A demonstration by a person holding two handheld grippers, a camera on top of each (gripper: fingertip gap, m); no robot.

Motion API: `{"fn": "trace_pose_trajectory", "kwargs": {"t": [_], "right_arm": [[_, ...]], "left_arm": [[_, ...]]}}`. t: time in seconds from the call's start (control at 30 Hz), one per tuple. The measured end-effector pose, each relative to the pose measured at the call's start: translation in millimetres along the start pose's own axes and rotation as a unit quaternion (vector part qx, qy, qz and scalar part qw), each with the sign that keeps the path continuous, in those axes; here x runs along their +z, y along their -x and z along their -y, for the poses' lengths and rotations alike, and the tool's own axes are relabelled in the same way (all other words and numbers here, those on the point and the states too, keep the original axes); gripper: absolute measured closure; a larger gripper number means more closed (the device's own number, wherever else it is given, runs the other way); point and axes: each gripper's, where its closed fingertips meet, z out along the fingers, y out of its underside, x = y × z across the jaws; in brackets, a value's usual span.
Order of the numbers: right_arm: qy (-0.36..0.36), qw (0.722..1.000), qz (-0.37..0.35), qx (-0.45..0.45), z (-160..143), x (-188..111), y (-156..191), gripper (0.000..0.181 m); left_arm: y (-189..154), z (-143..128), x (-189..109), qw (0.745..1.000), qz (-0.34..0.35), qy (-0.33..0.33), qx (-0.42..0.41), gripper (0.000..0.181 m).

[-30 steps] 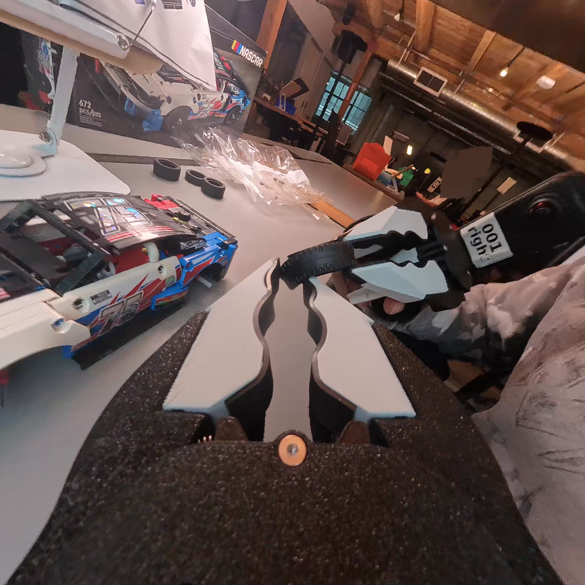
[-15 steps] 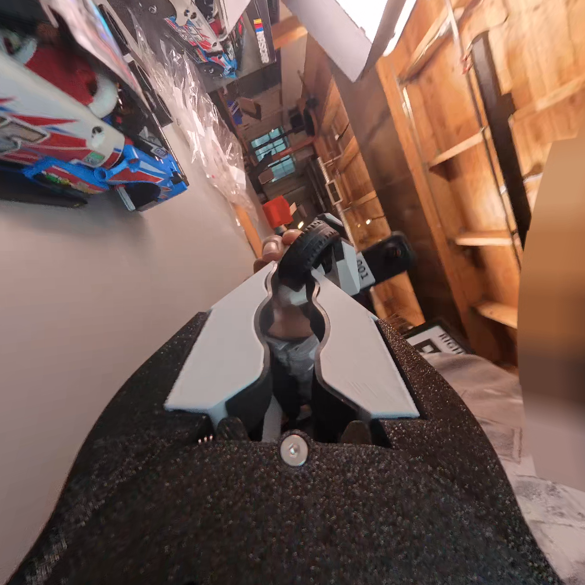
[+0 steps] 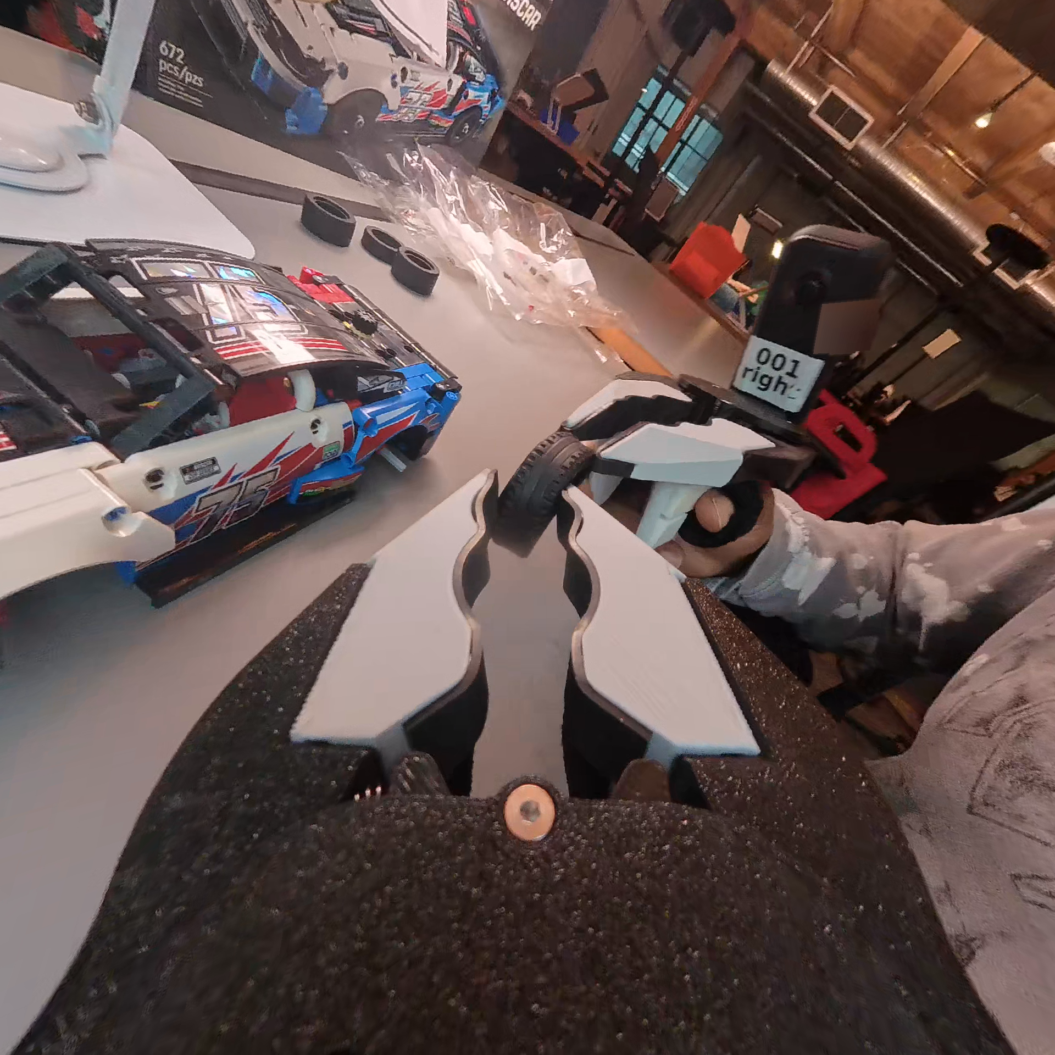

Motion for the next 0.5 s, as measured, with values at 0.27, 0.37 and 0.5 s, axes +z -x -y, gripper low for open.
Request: {"fn": "trace_pose_trajectory", "kwargs": {"t": [0.27,0.37,0.5], "right_arm": [[-0.002,0.987,-0.013,-0.160,15,-1,15,0.181],[-0.026,0.989,-0.013,-0.148,25,-5,12,0.171],[-0.008,0.999,0.048,-0.012,16,-3,10,0.135]], "left_arm": [[-8,10,-8,0.996,0.018,-0.012,0.083,0.166],[-1,30,-18,0.998,-0.020,-0.060,0.002,0.167],[-19,42,-25,0.992,-0.098,-0.085,-0.009,0.167]]}}
